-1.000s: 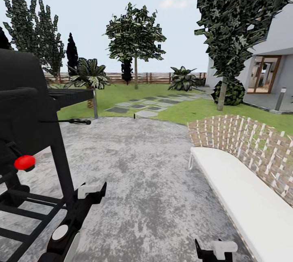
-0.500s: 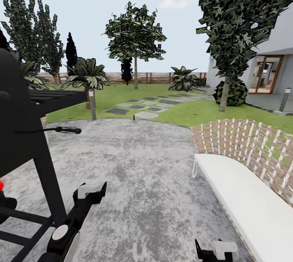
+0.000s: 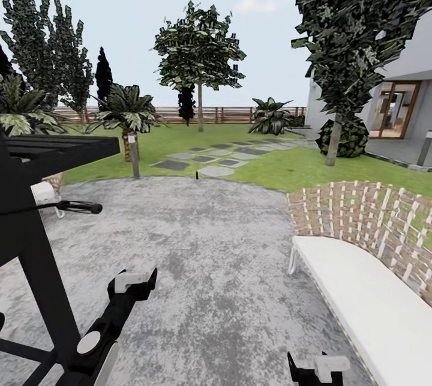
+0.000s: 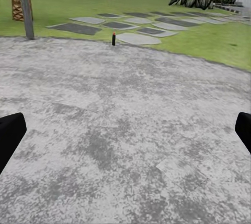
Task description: In the garden, pick up the pesticide atomizer on the floor and spray pesticide onto both trees until each tree trunk is fully covered.
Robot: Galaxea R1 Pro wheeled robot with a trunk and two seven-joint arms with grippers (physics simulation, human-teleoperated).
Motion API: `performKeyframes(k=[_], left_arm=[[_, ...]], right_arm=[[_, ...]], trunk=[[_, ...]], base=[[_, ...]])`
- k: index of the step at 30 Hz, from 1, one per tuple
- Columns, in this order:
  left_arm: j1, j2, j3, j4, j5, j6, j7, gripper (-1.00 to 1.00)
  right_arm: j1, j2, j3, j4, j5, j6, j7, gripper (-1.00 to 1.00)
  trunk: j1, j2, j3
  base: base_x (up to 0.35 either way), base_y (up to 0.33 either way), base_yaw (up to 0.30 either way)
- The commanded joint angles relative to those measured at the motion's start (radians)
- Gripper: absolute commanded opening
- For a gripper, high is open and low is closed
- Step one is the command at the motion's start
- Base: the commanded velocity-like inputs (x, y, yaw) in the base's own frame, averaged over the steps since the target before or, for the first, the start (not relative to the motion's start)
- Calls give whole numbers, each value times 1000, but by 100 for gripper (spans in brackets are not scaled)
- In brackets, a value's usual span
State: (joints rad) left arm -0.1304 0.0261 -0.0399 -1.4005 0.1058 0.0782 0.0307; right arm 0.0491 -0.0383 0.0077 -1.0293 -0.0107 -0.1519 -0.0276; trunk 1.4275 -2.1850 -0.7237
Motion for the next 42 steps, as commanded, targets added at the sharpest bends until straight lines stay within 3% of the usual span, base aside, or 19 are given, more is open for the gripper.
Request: performKeyframes(k=[1,42], left_arm=[[0,0,0,0,0,0,0,100],[0,0,0,0,0,0,0,100]], right_arm=[[0,0,0,0,0,0,0,100],[0,-1,0,0,0,0,0,100]], trunk=[[0,0,0],[0,0,0]], base=[[337,0,0],[337,0,0]])
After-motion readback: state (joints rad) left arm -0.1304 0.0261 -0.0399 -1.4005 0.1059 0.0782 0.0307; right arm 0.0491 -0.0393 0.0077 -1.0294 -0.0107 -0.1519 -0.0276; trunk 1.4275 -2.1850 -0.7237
